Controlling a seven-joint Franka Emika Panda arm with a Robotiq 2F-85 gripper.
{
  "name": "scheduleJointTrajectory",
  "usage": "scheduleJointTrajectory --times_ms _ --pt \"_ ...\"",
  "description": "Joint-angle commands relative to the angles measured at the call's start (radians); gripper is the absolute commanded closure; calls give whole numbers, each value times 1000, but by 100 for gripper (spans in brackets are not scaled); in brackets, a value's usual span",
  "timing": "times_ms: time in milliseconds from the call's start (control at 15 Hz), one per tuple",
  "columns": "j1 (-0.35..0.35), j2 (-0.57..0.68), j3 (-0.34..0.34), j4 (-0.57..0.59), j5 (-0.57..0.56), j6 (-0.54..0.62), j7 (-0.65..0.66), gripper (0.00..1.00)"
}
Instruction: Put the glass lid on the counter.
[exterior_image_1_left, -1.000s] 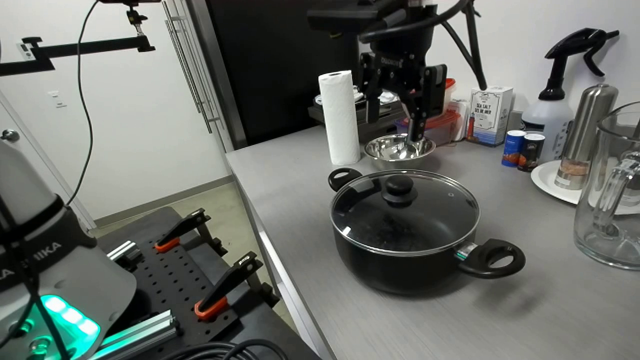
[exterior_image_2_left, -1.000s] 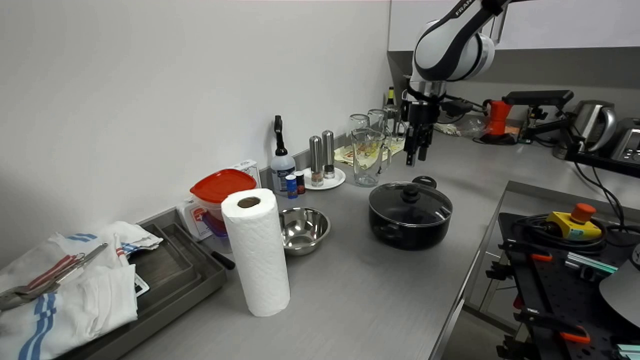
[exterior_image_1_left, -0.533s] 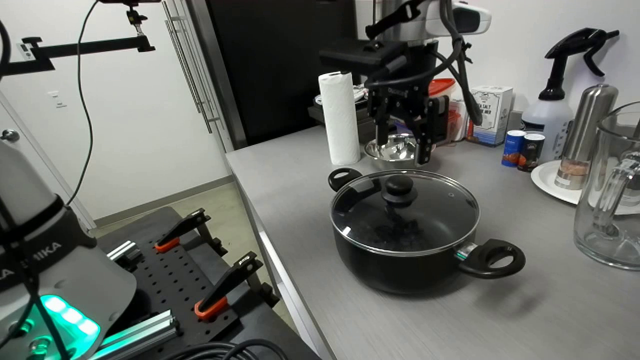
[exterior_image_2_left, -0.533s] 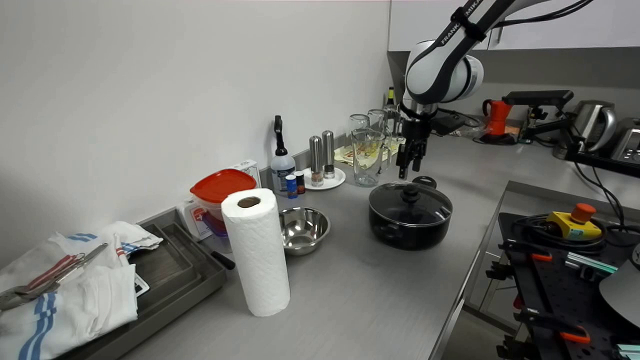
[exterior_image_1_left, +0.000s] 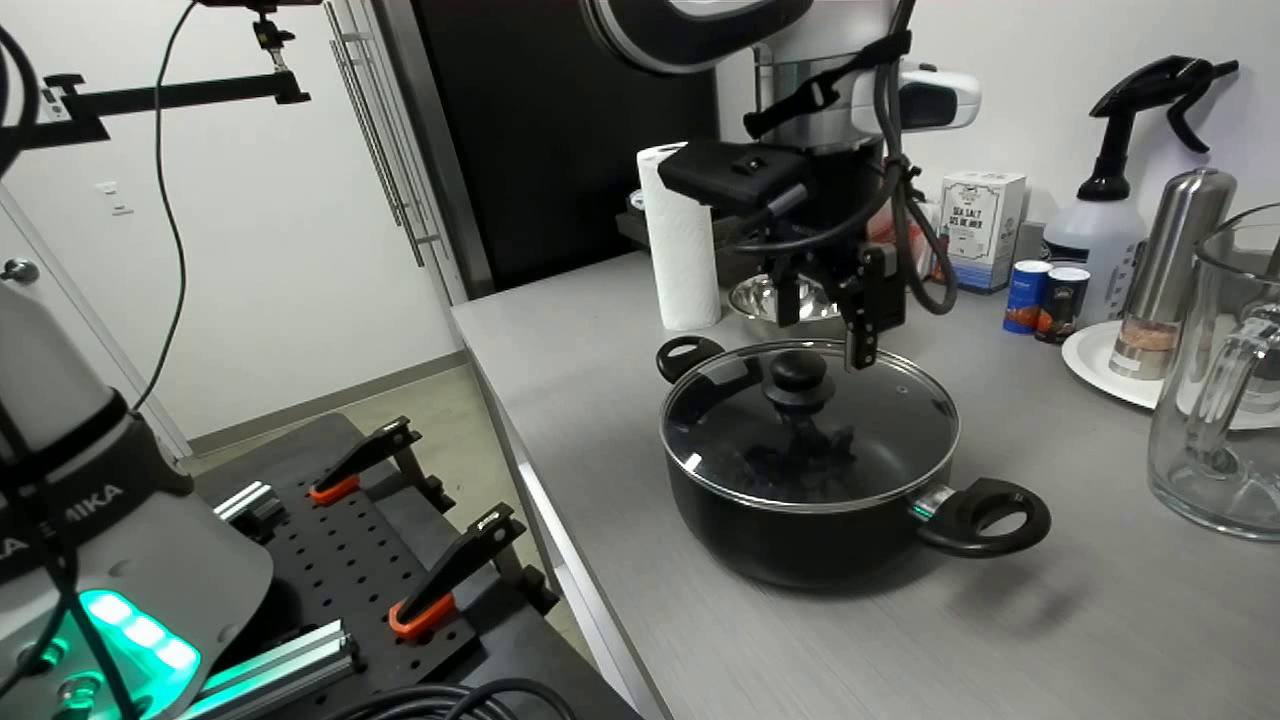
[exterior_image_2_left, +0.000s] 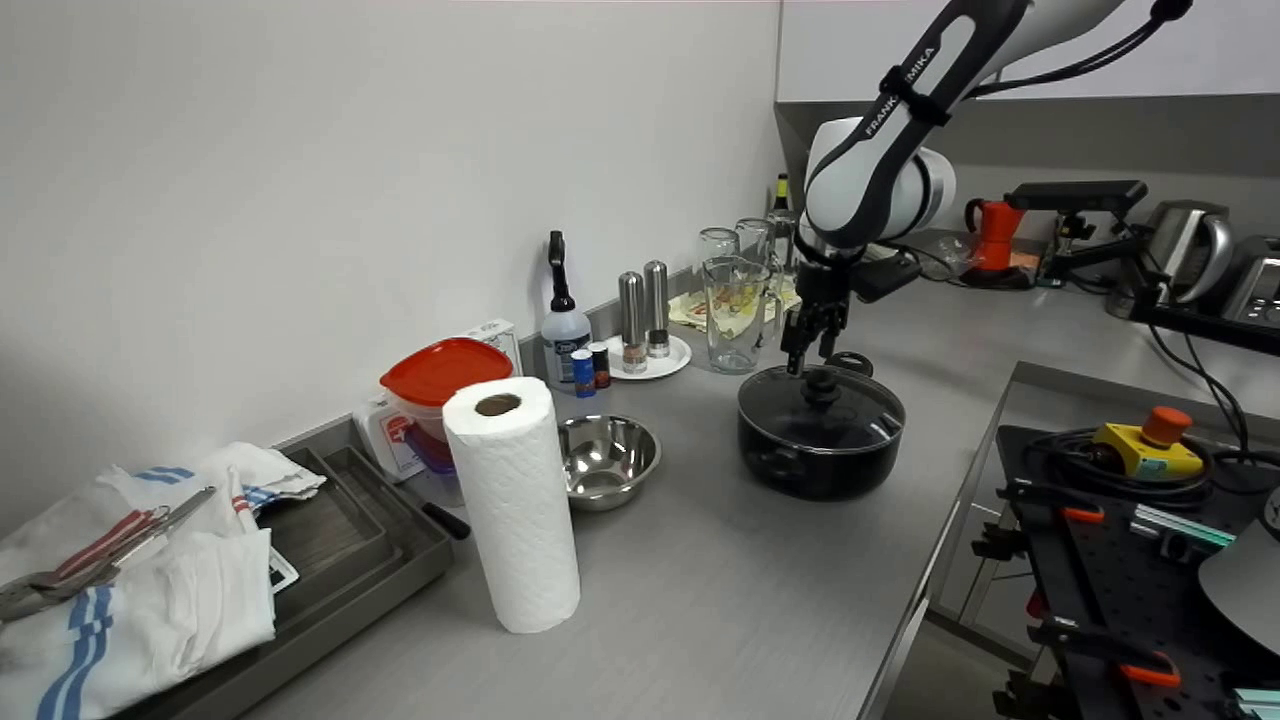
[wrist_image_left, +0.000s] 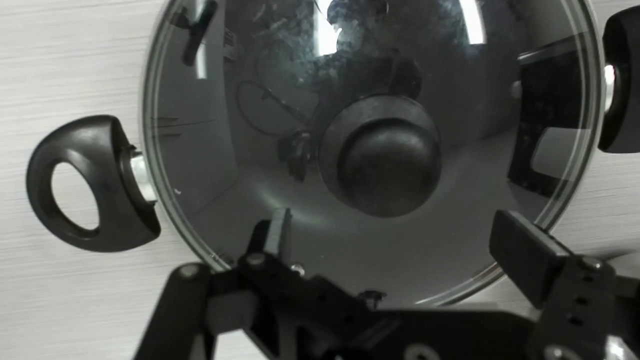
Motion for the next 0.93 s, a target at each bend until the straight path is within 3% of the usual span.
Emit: scheduleJointTrajectory --times_ms 0,467,533,600,867 --pt "-15 24 15 1 -16 44 52 0" --pt "-11 17 10 -23 -37 36 88 0" --pt "-11 17 11 -23 -37 35 88 7" --pt "-11 17 11 -22 -40 36 89 28" --pt "-12 16 12 -21 -42 34 92 55"
